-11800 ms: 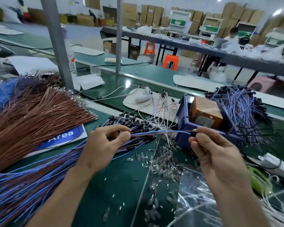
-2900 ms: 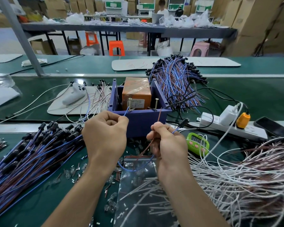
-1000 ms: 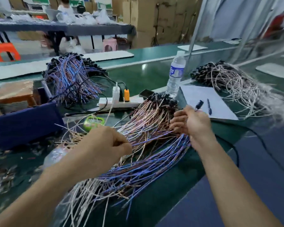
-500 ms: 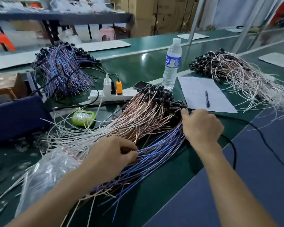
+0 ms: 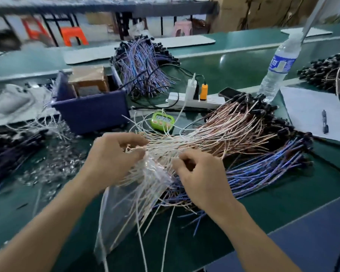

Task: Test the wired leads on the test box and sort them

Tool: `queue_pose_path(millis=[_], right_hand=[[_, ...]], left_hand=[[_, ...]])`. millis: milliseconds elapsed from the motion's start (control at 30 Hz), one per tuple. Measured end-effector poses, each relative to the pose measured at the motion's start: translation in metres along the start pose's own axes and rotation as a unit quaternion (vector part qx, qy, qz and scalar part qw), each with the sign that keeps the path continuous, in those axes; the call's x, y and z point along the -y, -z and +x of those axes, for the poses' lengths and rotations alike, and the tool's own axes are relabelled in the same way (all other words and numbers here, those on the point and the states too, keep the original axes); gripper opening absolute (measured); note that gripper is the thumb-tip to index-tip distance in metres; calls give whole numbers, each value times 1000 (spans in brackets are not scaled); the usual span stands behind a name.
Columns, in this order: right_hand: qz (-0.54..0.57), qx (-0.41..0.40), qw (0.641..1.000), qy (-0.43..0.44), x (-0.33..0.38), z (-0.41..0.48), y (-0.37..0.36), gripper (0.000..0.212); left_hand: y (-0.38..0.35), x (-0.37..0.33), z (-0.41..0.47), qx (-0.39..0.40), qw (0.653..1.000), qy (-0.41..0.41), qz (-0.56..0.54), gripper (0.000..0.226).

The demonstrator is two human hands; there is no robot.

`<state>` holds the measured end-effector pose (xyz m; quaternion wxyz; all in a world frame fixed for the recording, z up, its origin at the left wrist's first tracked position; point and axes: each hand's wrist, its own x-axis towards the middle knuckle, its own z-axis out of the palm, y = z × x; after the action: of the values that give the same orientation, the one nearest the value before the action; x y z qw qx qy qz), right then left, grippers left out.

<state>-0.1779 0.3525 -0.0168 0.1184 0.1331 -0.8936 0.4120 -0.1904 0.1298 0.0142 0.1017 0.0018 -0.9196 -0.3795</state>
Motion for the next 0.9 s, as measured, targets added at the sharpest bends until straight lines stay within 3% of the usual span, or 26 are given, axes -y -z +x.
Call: queue_pose_path(millis=[100, 200, 333, 433, 467, 600, 733, 833, 867, 900], right_hand=[[-6, 28, 999, 15, 19, 7, -11, 22], [-102, 61, 993, 20, 36, 15, -23, 29], [-86, 108, 990, 13, 48, 30, -23, 3], [-24, 83, 996, -6, 51, 45, -20, 6], [-6, 96, 995, -14, 55, 49, -20, 3], [109, 226, 966, -63, 71, 64, -27, 28], [272, 129, 948, -105, 87, 98, -38, 30], [293, 101, 945, -108, 86, 125, -45, 36], [263, 113, 953, -103, 82, 131, -47, 35], [206, 126, 966, -95, 78, 135, -50, 34]], left_hand=[[25, 25, -4, 55, 997, 46, 25, 33], [34, 41, -7, 98, 992, 80, -4, 44], [32, 53, -10, 42, 993, 91, -62, 38], [31, 56, -10, 0, 985, 110, -135, 41], [33, 55, -10, -14, 975, 117, -187, 43], [44, 54, -4, -46, 893, 157, -420, 48], [55, 56, 0, -53, 844, 208, -491, 44], [69, 63, -4, 25, 780, 210, -589, 42], [74, 65, -5, 48, 782, 196, -589, 44], [76, 67, -5, 55, 807, 184, -558, 44]])
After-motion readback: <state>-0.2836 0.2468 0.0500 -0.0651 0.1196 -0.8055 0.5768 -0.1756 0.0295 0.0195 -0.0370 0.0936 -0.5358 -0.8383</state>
